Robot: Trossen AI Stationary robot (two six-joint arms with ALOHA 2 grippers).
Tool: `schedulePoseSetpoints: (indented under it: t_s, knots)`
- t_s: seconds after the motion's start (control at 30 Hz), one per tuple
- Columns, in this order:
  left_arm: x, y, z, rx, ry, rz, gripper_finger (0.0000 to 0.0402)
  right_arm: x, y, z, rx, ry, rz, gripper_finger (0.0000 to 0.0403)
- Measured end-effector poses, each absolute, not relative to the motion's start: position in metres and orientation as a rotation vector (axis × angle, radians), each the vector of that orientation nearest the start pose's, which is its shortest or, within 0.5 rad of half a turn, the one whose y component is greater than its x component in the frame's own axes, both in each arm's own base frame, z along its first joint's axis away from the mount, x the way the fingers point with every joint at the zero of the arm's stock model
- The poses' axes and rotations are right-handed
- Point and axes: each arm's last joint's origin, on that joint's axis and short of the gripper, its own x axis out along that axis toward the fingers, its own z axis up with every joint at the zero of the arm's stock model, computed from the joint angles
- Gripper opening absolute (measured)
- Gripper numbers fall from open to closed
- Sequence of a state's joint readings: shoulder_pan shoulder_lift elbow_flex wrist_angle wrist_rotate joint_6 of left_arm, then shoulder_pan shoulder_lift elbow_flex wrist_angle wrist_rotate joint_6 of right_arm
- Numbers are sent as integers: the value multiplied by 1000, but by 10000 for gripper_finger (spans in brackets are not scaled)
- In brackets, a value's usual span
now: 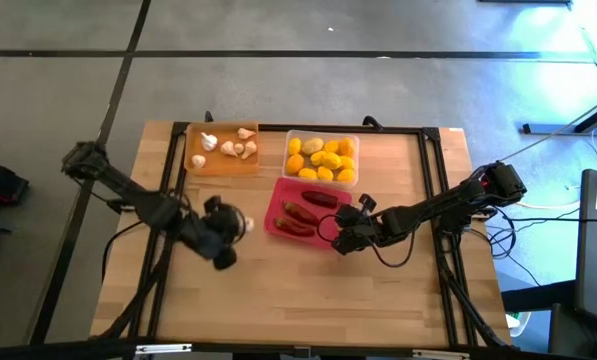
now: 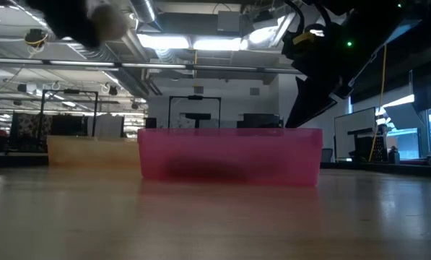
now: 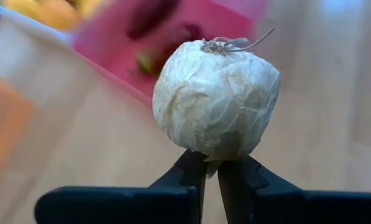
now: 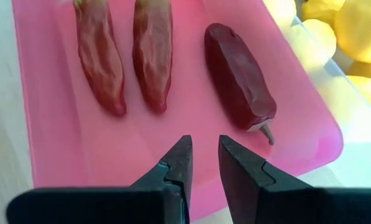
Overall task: Sort produce into baskets
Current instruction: Put the white garlic in the orange bin
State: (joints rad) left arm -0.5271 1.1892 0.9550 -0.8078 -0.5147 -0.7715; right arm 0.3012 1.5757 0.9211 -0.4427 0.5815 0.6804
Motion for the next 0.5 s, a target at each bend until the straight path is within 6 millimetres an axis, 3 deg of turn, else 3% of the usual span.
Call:
schedulePoseSetpoints:
  t_s: [0.5]
  knots:
    - [218,2,282,-1,786,680,40,286,72,184,160,856,-551,73]
